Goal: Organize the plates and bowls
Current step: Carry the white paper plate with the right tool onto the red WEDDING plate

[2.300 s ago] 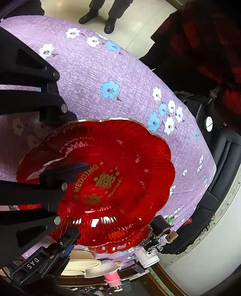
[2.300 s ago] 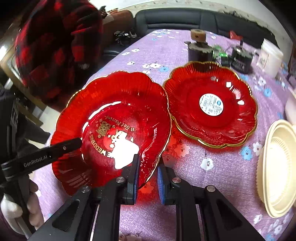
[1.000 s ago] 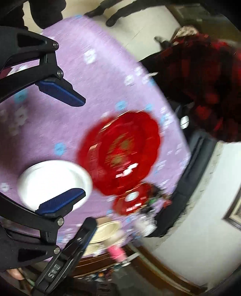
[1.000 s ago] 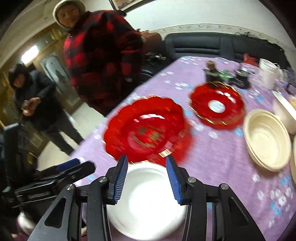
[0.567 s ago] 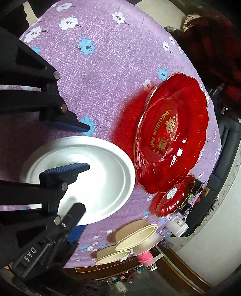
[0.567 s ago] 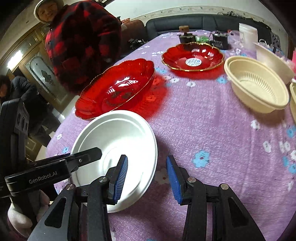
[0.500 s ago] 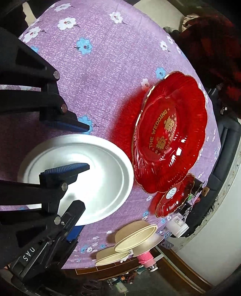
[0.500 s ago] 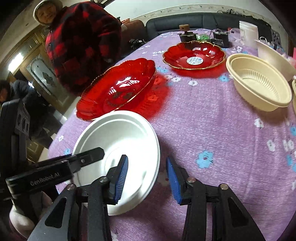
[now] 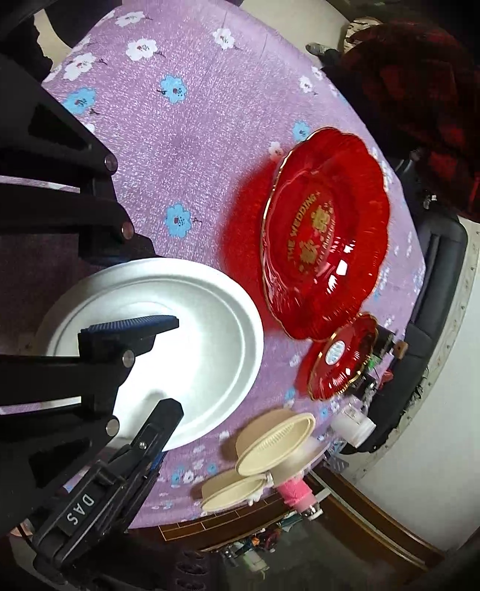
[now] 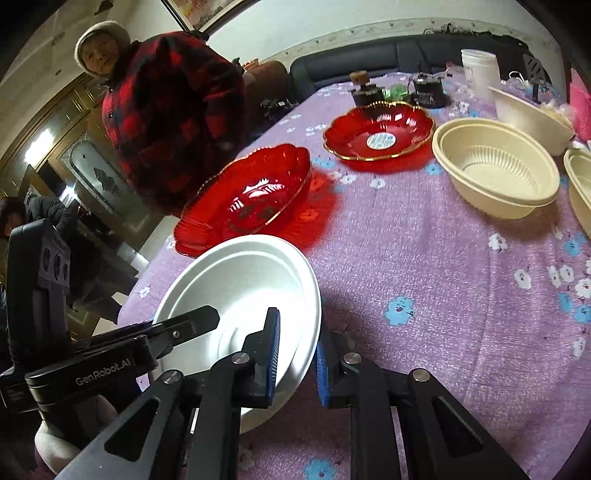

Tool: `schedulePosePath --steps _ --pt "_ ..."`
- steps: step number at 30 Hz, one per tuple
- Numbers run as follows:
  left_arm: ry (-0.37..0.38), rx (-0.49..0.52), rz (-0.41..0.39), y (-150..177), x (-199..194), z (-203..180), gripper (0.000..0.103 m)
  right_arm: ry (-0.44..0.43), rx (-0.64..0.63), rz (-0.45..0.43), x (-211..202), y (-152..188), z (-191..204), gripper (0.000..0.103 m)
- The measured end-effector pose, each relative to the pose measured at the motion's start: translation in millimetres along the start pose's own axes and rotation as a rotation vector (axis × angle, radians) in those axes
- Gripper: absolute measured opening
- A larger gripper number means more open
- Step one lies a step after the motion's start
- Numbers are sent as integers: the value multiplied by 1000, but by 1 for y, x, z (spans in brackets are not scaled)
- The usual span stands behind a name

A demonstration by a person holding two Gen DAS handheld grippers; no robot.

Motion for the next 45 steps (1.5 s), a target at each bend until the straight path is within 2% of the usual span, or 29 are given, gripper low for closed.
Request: schedulePosePath --steps 3,7,15,20,25,28,32,38,45 --pt "-7 25 -29 0 -10 -5 22 -15 2 -15 -6 1 3 19" --pt "-71 84 -77 -1 -20 -13 22 17 -34 -48 -12 1 11 19" --pt "-111 119 -173 -10 -46 -13 22 -7 -77 -81 -21 -14 28 19" --pt "-128 115 -190 -28 -53 -2 22 -20 -99 -85 -14 -38 44 19" --pt "-181 126 -199 -60 -49 11 22 -15 -111 -89 3 -74 61 19" --pt "-214 122 -192 -78 -40 22 22 -12 -113 -81 15 -94 68 19" --pt "-243 94 -165 -103 -22 40 22 40 -136 -72 40 -114 78 19" --pt "-291 59 -96 -123 17 65 22 116 -148 -17 87 -126 76 19" --pt "-331 49 -37 -132 49 77 22 148 -124 40 124 -128 61 19"
Point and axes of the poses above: each gripper's, at about its wrist camera, not at the fingertips, and x roughly the way its jaws point, z to its left, y to its underside, the point moved 4 cm from there along x, roughly the way its jaws point, and after that the axes turned 9 degrees about y, right-handed, at the moved point
